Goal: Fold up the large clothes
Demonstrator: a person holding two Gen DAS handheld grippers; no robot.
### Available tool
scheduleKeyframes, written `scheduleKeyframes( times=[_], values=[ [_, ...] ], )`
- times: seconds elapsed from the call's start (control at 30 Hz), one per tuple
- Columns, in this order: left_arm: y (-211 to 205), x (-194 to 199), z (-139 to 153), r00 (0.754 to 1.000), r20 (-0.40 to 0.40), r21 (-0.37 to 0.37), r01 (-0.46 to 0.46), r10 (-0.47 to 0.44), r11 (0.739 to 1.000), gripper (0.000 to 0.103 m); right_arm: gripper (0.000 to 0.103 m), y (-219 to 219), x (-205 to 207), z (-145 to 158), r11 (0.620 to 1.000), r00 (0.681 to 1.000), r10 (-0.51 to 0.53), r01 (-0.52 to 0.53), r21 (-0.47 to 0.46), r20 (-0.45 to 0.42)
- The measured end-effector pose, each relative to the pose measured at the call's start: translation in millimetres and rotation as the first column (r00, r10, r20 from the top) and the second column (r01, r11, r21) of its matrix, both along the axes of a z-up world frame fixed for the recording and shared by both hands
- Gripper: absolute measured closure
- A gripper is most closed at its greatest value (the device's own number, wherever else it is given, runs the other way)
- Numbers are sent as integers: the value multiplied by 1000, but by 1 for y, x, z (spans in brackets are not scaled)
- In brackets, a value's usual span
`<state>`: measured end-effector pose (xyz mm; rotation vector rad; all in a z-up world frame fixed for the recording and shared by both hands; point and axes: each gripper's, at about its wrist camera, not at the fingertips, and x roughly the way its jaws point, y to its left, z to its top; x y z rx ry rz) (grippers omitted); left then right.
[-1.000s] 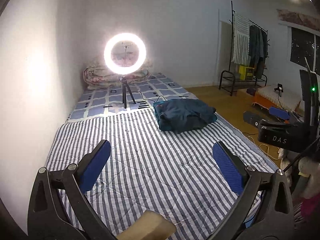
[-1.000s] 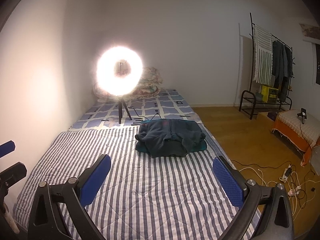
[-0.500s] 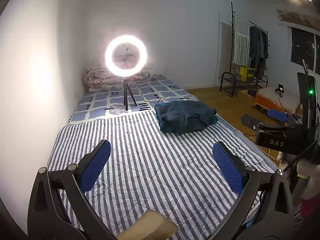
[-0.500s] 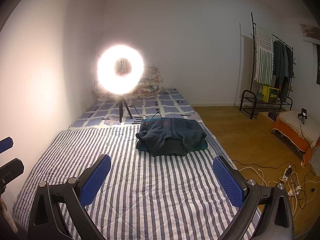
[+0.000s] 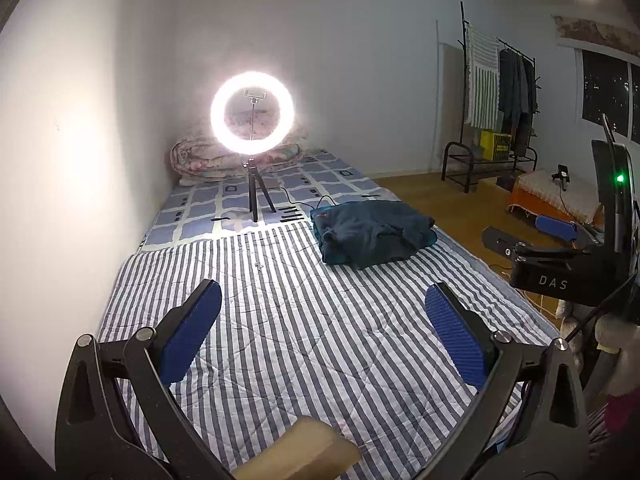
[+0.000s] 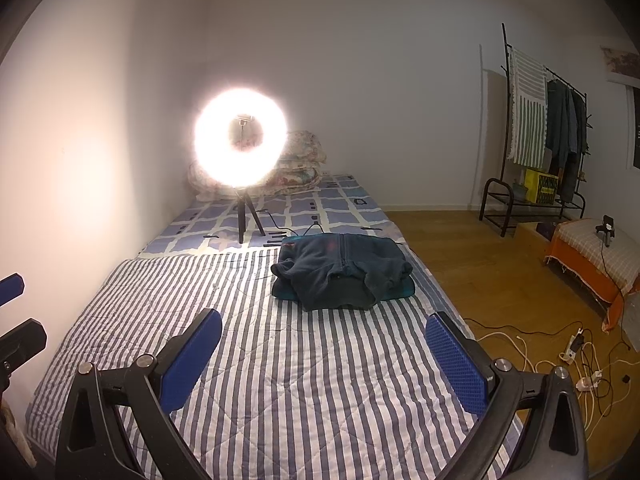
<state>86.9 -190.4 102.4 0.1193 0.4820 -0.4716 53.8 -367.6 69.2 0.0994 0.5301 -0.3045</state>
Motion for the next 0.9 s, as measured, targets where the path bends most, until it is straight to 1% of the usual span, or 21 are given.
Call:
scheduleKeyframes(
  times=[0.9],
  values=[
    [4, 1, -3, 1000, -10, 12, 8, -8, 1000, 0, 0, -2, -2, -3, 1000, 1000, 6, -6, 18, -17]
  ],
)
